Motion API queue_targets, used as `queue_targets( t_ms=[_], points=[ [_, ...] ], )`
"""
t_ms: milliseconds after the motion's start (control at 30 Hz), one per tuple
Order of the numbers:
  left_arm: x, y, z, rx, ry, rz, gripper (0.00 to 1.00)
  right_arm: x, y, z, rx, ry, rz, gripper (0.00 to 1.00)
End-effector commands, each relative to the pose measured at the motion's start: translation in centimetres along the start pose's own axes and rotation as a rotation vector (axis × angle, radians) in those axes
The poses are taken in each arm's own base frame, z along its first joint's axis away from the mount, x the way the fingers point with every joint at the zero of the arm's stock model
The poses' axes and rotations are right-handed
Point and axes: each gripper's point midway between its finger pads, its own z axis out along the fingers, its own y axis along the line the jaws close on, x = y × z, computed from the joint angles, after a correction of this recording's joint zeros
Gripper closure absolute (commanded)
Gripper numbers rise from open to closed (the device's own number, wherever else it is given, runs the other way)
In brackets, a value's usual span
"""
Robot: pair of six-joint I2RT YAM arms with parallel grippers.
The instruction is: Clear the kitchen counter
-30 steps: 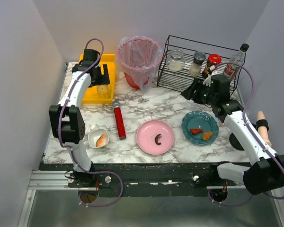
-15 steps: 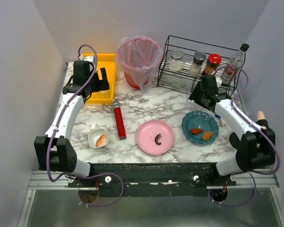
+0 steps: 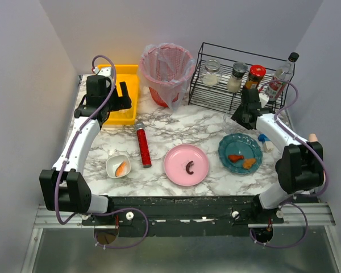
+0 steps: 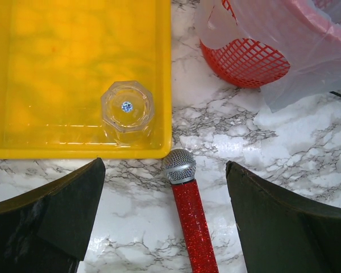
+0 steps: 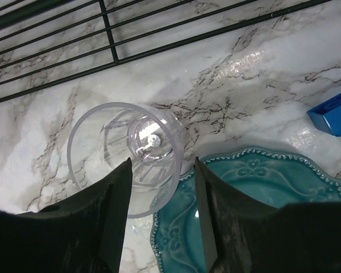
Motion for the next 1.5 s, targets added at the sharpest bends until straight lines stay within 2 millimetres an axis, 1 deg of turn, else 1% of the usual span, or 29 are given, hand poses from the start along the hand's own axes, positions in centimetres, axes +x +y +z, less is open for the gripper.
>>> queue_targets(
  t_ms=[0,133,300,400,433,500,567,633,700,767,833,933,1000,1033,1100,1167,1233,1267,1333,1467],
  points=[
    [-1.0,-0.8,-0.7,0.036,-0.04,0.011,0.01,0.6,-0.9,1.5,0.055,0.023,-0.004,0.46],
    [-1.1,-0.8,-1.0,0.035,-0.049,0.011,0.01,1.1,-1.1,2.2,0.069,0.036,-0.014,0.59],
    [-1.4,-0.8,-1.4,0.036,-0.068,0.009,0.01,1.1,-1.1,2.1,0.065,0.029,-0.011,0.79],
    [-1.8,-1.1,-1.8,0.05,-0.091,0.003,0.01,0.4,-1.0,1.1,0.044,0.005,-0.007,0.95],
    [-2.0,-1.3,-2.0,0.054,-0.103,-0.001,0.01,-0.1,-0.8,0.5,0.028,-0.01,-0.006,0.99],
    [-2.7,-1.4,-2.6,0.054,-0.129,-0.021,0.01,-0.8,-0.1,-0.9,-0.03,-0.033,-0.016,0.99],
    [-3.5,-1.8,-3.5,0.065,-0.159,-0.036,0.01,-1.4,1.0,-2.5,-0.118,-0.047,-0.029,0.99],
    [-4.7,-2.5,-4.8,0.093,-0.194,-0.047,0.01,-1.4,3.4,-4.7,-0.287,-0.039,-0.057,0.99],
    [-5.7,-3.8,-6.1,0.15,-0.224,-0.068,0.01,-1.0,6.1,-7.3,-0.487,-0.023,-0.092,0.99],
    [-6.9,-5.9,-7.7,0.252,-0.256,-0.087,0.01,-0.9,9.0,-11.0,-0.712,-0.02,-0.116,0.99],
    [-8.0,-8.2,-9.7,0.381,-0.285,-0.118,0.01,-0.7,11.2,-14.8,-0.922,-0.009,-0.138,0.99],
    [-9.2,-12.2,-13.1,0.622,-0.322,-0.164,0.01,-1.1,13.5,-20.5,-1.188,-0.016,-0.175,0.99],
    [-9.8,-14.5,-15.5,0.787,-0.332,-0.224,0.01,-1.6,14.2,-23.4,-1.304,-0.019,-0.198,0.99],
    [-9.8,-15.5,-16.5,0.863,-0.328,-0.242,0.01,-1.9,14.5,-24.8,-1.351,-0.023,-0.209,0.99],
    [-9.7,-17.7,-18.5,0.993,-0.326,-0.264,0.01,-2.4,14.8,-26.8,-1.415,-0.029,-0.218,0.99],
    [-9.4,-19.9,-20.0,1.073,-0.312,-0.253,0.01,-2.9,15.0,-28.4,-1.462,-0.042,-0.222,0.99],
    [-8.6,-21.9,-20.4,1.108,-0.282,-0.233,0.01,-3.3,15.2,-29.7,-1.502,-0.047,-0.221,0.99],
    [-7.9,-22.8,-20.3,1.118,-0.258,-0.227,0.01,-3.4,15.2,-30.5,-1.526,-0.052,-0.224,0.99],
    [-7.1,-24.1,-20.0,1.138,-0.227,-0.23,0.01,-3.5,15.2,-31.7,-1.571,-0.059,-0.229,0.99],
    [-6.2,-25.8,-19.8,1.194,-0.189,-0.249,0.01,-3.3,15.0,-32.8,-1.629,-0.06,-0.242,0.99]
  ],
)
